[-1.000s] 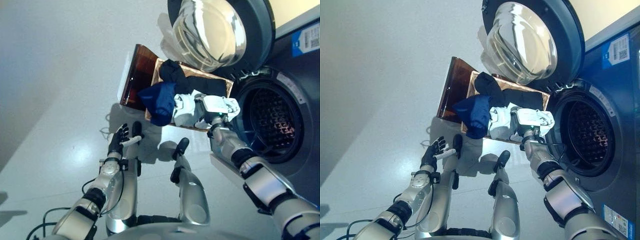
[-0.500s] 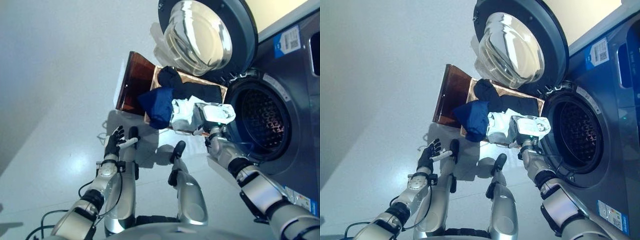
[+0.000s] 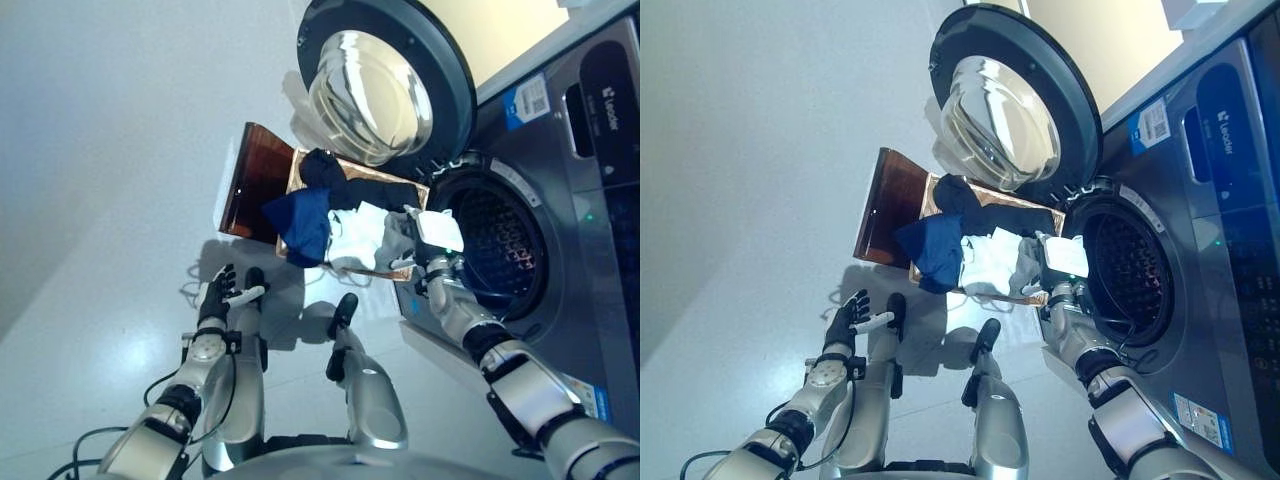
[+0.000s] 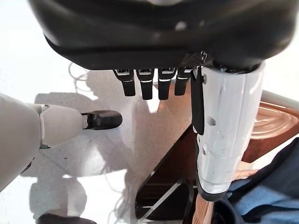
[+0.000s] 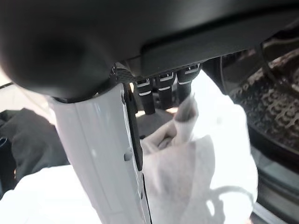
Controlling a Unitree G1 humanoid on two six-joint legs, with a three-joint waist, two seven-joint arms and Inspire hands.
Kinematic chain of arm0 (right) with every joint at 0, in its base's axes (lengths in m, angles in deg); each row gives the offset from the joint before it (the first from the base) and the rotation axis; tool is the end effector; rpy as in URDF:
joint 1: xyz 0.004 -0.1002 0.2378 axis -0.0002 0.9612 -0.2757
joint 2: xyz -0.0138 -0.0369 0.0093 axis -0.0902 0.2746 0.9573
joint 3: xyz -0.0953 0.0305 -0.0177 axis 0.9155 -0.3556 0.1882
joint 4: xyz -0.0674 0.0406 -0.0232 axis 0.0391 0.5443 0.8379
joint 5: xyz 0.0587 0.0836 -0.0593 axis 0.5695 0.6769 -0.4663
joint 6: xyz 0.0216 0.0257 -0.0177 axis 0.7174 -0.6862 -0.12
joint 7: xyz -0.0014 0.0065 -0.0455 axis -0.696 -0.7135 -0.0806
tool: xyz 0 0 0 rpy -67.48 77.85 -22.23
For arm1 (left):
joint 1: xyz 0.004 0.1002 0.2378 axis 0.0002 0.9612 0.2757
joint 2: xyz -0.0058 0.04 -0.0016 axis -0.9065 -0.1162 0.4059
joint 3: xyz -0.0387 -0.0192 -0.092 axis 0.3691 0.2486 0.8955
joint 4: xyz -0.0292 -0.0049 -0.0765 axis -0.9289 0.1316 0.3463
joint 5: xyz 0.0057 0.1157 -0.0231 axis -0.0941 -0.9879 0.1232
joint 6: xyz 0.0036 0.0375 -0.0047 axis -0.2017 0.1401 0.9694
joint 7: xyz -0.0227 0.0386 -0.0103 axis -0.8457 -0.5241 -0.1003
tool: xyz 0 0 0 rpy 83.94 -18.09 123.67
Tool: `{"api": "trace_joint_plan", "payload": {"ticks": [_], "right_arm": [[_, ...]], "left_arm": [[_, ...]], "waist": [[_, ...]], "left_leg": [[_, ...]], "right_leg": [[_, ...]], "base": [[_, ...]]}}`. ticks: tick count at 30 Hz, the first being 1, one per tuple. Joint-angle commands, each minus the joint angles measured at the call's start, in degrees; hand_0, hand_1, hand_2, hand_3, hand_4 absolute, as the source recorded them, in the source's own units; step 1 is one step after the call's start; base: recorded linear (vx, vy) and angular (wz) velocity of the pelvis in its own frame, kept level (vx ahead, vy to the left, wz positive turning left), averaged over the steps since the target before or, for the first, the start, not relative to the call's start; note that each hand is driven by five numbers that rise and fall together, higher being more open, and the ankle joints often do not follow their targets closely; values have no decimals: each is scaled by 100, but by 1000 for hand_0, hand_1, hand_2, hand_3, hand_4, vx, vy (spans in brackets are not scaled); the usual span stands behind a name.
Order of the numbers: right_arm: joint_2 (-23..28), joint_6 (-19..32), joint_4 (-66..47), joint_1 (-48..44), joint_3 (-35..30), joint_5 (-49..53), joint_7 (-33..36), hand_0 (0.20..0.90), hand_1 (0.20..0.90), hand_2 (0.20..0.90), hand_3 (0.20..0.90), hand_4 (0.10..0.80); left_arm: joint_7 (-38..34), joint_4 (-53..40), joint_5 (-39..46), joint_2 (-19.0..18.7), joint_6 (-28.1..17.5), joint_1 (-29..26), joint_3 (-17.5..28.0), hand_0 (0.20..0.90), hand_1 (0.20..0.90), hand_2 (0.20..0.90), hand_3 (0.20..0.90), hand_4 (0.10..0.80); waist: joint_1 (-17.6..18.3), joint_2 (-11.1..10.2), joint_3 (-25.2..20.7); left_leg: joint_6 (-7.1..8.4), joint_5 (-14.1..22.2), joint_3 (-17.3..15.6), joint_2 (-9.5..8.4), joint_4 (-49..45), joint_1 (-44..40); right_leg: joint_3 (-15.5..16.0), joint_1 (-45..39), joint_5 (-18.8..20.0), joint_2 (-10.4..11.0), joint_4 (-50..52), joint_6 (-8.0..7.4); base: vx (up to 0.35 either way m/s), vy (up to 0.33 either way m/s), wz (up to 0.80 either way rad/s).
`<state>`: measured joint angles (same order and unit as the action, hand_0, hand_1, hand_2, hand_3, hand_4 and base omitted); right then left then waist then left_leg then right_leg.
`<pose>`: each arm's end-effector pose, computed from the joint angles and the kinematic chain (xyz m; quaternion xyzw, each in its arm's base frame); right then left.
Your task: Pick up the clothes and place them into the washing machine
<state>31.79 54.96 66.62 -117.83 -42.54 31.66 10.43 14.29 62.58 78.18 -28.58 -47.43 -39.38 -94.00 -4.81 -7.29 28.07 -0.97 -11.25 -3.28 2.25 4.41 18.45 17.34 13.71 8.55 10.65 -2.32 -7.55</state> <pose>0.2960 -0.2106 0.0054 -0.6238 0.0505 -0.0509 0.7783 0.2191 0.1888 -0.0618 0.0797 0.2451 0.1098 0.9600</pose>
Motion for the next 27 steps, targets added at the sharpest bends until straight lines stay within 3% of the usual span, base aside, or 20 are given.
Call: {"api": "trace_joint_plan", "payload": {"ticks": [1,11,27], "right_arm": [[550,67,-172,-46,-97,154,326,900,900,900,900,800],[347,47,238,-306,163,73,151,900,900,900,900,800],[141,-316,1190,-1275,972,-712,-362,900,900,900,900,800]], "left_arm": [[-69,301,-167,197,-221,218,16,900,900,900,900,800],[-64,409,-129,227,-214,223,28,900,900,900,900,800],[60,121,134,188,-267,336,-150,900,900,900,900,800]], "waist": [[9,54,-481],[-23,56,-501],[-212,277,-230]], "left_leg": [[406,307,39,94,59,-94],[389,300,68,82,59,-96],[402,163,214,-4,59,220]], "right_leg": [[-155,110,322,426,355,-285],[-200,115,339,399,309,-267],[-173,271,467,412,201,-252]], "base": [[0,0,0],[0,0,0],[-1,0,0]]}}
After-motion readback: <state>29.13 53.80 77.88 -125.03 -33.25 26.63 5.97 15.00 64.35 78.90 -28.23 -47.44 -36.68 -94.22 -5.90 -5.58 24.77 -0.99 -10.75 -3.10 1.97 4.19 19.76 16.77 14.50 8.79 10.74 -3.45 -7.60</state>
